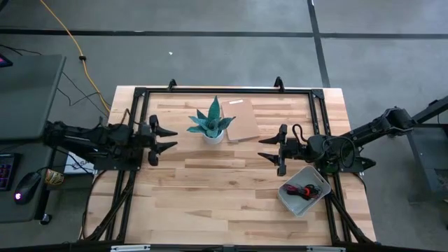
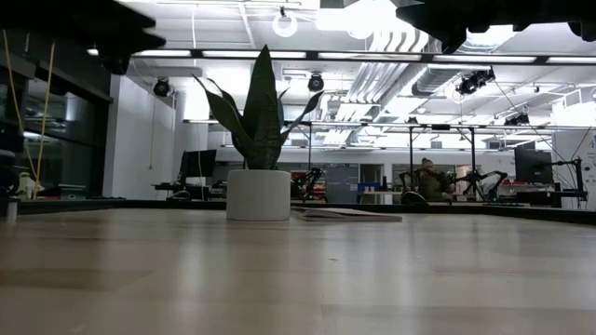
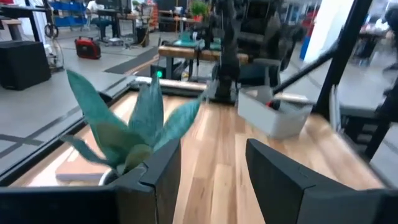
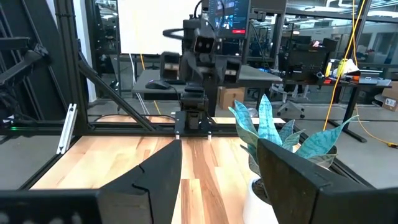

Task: Pick and place USB-C Cables
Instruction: Return to Home Position

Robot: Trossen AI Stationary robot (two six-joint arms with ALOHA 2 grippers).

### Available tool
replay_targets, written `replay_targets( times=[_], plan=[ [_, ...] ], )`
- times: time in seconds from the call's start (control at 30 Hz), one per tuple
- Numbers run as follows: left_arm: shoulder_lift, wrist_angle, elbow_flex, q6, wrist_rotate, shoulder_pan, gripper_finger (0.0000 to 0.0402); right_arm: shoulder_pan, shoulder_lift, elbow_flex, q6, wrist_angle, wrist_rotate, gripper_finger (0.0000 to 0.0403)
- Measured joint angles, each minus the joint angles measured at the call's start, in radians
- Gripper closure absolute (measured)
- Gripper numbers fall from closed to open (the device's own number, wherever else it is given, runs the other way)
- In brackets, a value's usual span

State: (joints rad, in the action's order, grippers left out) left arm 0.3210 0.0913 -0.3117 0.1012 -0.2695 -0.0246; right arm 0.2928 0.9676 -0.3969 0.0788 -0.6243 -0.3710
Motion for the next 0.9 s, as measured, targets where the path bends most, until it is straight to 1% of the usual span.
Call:
replay_targets(
  times=[0.1, 0.17, 0.27, 0.37, 0.4, 0.43, 0.5, 0.63, 0.73, 0.8, 0.87, 0.9],
  plan=[
    [-0.009, -0.068, 0.069, -0.033, 0.0, 0.0, 0.0243, 0.0, 0.0, 0.0, 0.0, 0.0, 0.0, 0.0203],
    [-0.027, -0.131, 0.116, -0.055, 0.0, 0.0, 0.0256, 0.0, 0.0, 0.0, 0.0, 0.0, 0.0, 0.0203],
    [-0.077, -0.205, 0.173, -0.082, 0.0, 0.0, 0.0302, 0.0, 0.0, 0.0, 0.0, 0.0, 0.0, 0.0203],
    [-0.14, -0.211, 0.207, -0.095, -0.001, 0.0, 0.0372, 0.0, 0.0, 0.0, 0.0, 0.0, 0.0, 0.0203],
    [-0.165, -0.205, 0.214, -0.097, -0.001, 0.0, 0.0386, 0.0, 0.0, 0.0, 0.0, 0.0, 0.0, 0.0203],
    [-0.189, -0.197, 0.219, -0.097, -0.001, 0.001, 0.0391, 0.0, 0.0, 0.0, 0.0, 0.001, 0.0, 0.0203],
    [-0.234, -0.161, 0.219, -0.094, -0.002, 0.007, 0.0389, 0.0, 0.0, 0.0, -0.006, 0.006, 0.0, 0.0203],
    [-0.32, -0.032, 0.219, -0.062, 0.001, 0.012, 0.0399, 0.0, 0.0, 0.0, -0.041, 0.033, 0.0, 0.0203],
    [-0.317, 0.036, 0.22, -0.029, 0.004, 0.012, 0.04, 0.0, 0.0, 0.0, -0.049, 0.047, 0.0, 0.0203],
    [-0.315, 0.042, 0.225, -0.009, 0.005, 0.012, 0.0401, 0.0, 0.0, 0.0, -0.049, 0.045, 0.0, 0.0203],
    [-0.318, 0.015, 0.255, -0.002, 0.011, 0.012, 0.0401, 0.0, 0.0, 0.0, -0.055, 0.045, 0.0, 0.0203],
    [-0.313, -0.018, 0.259, -0.007, 0.031, 0.012, 0.0401, 0.0, 0.0, 0.0, -0.057, 0.045, 0.0, 0.0203]
  ],
)
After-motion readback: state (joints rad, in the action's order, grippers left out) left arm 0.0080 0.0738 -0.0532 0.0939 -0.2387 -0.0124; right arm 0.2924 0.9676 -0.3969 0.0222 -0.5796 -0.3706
